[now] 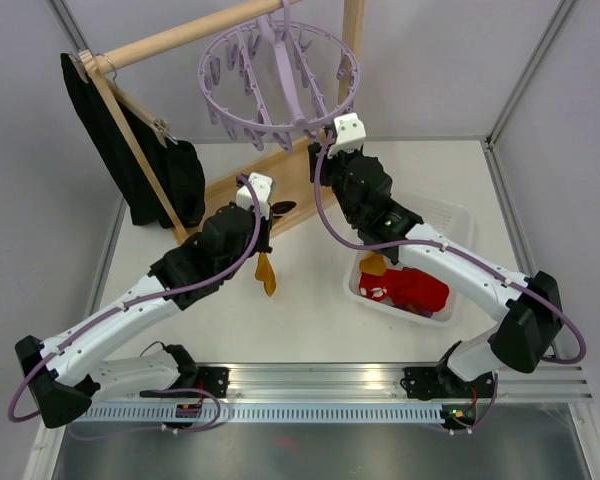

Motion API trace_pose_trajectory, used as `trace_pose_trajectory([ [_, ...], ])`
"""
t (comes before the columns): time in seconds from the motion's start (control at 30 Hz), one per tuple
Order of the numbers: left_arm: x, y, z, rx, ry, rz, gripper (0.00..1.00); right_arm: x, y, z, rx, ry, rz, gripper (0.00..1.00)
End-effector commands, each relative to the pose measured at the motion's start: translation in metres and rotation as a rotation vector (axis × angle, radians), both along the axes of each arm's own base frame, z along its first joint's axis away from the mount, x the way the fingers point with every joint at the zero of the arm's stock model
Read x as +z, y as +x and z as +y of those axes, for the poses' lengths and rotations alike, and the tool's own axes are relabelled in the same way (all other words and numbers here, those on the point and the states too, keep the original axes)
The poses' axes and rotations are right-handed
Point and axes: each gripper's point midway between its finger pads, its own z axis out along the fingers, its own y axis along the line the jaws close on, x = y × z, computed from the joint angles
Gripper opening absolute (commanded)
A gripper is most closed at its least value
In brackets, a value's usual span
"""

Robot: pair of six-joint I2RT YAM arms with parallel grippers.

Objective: Clip the socks to the hanger
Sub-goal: Open the clamp at the hanger.

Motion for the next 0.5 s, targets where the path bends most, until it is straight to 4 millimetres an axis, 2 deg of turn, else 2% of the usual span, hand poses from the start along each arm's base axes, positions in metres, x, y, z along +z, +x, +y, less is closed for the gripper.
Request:
trace_pose_trajectory([
  [0.0, 0.013, 0.000, -0.002, -0.004, -0.062, -0.025, 0.02, 0.029, -0.001, 0.000, -0.041, 0.055, -0.080, 0.63],
  [0.27, 0.013, 0.000, -0.003, -0.006, -0.066, -0.026, 0.02, 0.032, -0.003, 0.006, -0.095, 0.059, -0.130, 0.65],
  [0.47, 0.012, 0.000, -0.003, -0.007, -0.063, -0.025, 0.02, 0.031, 0.002, 0.010, -0.126, 0.068, -0.143, 0.65],
])
